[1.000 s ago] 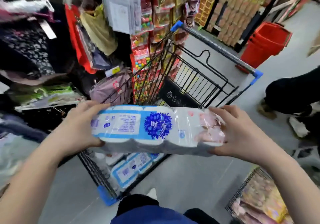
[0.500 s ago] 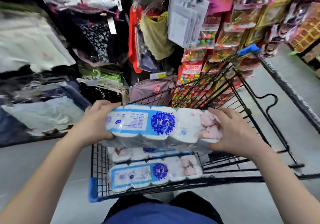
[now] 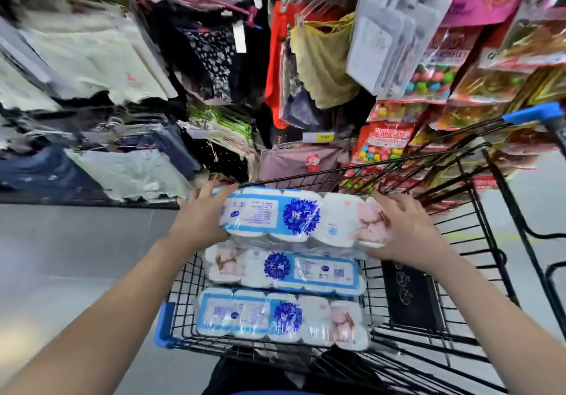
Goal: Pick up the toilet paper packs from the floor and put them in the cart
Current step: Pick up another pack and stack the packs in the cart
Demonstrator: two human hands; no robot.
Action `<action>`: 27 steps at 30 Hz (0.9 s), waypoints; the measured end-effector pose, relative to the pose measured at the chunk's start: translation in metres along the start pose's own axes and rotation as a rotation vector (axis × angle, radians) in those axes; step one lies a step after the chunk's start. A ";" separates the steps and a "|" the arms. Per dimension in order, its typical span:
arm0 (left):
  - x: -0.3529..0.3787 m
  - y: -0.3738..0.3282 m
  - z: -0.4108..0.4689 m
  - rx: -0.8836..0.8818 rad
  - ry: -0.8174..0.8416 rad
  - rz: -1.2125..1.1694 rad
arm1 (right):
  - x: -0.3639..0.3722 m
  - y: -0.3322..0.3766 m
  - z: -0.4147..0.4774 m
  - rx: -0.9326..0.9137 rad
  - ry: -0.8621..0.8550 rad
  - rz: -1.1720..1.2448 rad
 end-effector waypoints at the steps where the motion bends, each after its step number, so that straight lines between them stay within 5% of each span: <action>1: 0.005 0.000 0.006 -0.006 0.011 0.004 | 0.004 -0.001 0.007 0.008 0.009 -0.001; 27: 0.102 0.019 0.064 -0.095 0.213 0.151 | 0.129 0.001 0.085 0.130 0.183 -0.119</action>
Point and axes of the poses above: each hand's wrist, its own z-axis towards the middle knuckle, its own x-axis out of the palm, y = z × x, the point moved 5 cm from there along z, towards the middle knuckle, and after that the axes turned 6 degrees about y, right-handed, at the moved point
